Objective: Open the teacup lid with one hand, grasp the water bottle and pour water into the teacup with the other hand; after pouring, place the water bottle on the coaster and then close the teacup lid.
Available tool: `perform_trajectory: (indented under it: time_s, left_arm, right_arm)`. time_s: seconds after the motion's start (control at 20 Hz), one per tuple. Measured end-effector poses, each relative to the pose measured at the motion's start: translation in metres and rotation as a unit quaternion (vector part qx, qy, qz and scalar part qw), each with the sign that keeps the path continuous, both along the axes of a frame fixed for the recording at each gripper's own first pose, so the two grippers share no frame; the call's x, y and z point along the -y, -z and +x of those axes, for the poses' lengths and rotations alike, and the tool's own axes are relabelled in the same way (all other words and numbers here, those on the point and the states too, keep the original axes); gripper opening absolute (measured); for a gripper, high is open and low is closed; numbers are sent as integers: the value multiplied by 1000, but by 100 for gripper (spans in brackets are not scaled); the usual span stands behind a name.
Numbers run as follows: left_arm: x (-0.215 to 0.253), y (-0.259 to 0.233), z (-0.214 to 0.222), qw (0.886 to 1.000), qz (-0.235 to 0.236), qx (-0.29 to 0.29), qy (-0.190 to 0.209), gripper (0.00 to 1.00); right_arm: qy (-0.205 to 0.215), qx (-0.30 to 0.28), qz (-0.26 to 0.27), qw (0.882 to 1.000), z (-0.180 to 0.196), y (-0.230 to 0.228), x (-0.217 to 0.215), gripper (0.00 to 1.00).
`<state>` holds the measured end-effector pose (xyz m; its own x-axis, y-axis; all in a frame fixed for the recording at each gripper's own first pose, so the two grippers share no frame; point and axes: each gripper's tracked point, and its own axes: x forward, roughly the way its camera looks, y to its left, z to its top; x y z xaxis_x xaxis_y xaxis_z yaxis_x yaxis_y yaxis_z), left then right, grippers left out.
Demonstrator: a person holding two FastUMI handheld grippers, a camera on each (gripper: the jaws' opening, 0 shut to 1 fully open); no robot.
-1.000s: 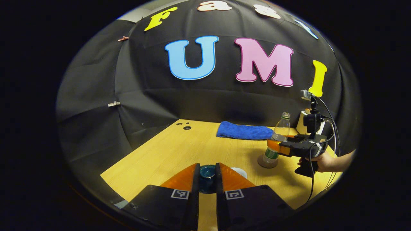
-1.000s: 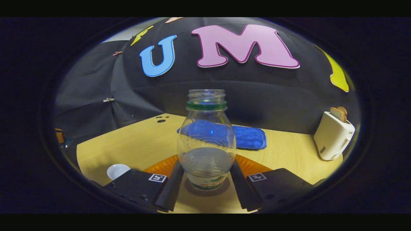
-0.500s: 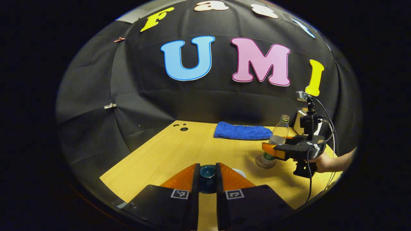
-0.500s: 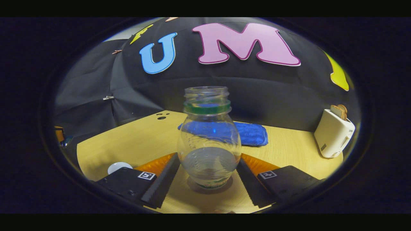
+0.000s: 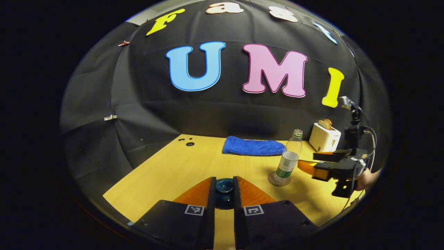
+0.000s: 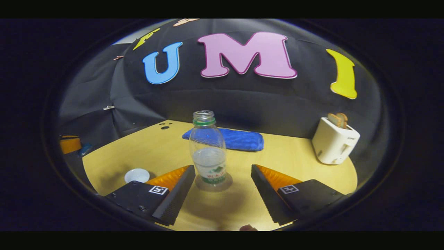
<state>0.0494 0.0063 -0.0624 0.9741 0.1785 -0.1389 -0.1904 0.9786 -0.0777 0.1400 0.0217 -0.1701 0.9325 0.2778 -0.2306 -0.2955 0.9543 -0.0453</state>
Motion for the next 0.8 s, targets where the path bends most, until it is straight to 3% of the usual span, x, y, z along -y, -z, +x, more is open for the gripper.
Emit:
perform_trajectory:
  time_s: [0.15, 0.4, 0.6, 0.8]
  left_arm:
    - [8, 14, 19, 1000, 4, 2, 21, 23]
    - [22, 52, 61, 998, 29, -7, 59, 27]
    - [31, 88, 86, 994, 49, -19, 94, 27]
    - [34, 111, 97, 989, 71, -32, 122, 27]
  right_arm:
    - [26, 1, -6, 1000, -43, -16, 27, 100]
    - [84, 2, -29, 996, -106, -38, 71, 96]
    - [108, -25, -30, 993, -145, -33, 74, 100]
    - [105, -34, -18, 994, -157, -32, 50, 99]
